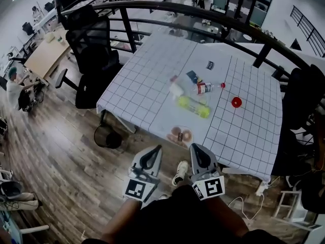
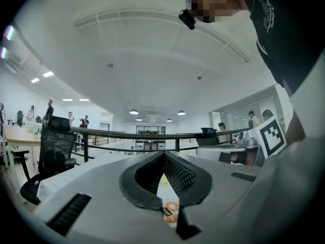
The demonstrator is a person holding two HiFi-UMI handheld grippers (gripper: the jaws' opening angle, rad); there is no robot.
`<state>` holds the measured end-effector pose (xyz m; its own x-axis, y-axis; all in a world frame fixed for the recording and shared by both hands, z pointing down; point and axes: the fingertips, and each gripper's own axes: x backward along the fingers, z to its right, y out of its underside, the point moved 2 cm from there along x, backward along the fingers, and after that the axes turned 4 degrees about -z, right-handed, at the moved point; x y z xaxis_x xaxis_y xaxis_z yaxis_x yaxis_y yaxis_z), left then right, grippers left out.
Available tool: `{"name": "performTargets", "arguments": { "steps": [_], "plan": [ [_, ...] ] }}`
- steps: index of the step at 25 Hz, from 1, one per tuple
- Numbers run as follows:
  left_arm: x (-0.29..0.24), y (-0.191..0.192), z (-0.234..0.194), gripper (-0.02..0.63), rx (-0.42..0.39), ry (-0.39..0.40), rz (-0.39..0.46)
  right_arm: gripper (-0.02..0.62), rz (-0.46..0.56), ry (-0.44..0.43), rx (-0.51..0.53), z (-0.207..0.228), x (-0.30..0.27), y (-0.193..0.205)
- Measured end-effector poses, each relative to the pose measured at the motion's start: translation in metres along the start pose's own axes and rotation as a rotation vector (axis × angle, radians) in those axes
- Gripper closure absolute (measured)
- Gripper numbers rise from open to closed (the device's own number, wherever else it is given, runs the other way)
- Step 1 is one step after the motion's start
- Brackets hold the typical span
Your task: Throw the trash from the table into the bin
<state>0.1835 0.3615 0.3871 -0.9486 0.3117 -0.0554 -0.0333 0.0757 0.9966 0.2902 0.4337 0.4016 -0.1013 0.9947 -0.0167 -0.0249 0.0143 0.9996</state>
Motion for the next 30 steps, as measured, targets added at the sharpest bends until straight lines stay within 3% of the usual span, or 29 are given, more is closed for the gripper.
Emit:
{"name": "performTargets", "arguments": {
  "steps": [9, 15, 18, 23, 30],
  "plan": [
    [-0.095, 0.003, -0.034, 0.588, -0.001, 0.000, -0.058, 0.574, -0.044, -0.020, -0.016, 0.070, -0.063, 0.010],
    [-0.129, 0.014, -0.062, 0.588, -0.028, -0.010, -0.104, 0.574, -0.064, -0.030, -0.011, 0.101, -0.096, 0.023],
    [-0.140, 0.026, -0.076, 0.588, -0.036, -0.001, -0.131, 0.574, -0.052, -0.032, 0.010, 0.109, -0.114, 0.020],
    [-0.154, 0.038, -0.096, 0.588, -0.036, 0.042, -0.164, 0.572, -0.142, -0.093, 0.004, 0.107, -0.138, 0.041],
    [-0.176, 0.040, -0.117, 0.588, -0.002, 0.087, -0.152, 0.574, -0.187, -0.010, 0.014, 0.106, -0.162, 0.051]
  ]
}}
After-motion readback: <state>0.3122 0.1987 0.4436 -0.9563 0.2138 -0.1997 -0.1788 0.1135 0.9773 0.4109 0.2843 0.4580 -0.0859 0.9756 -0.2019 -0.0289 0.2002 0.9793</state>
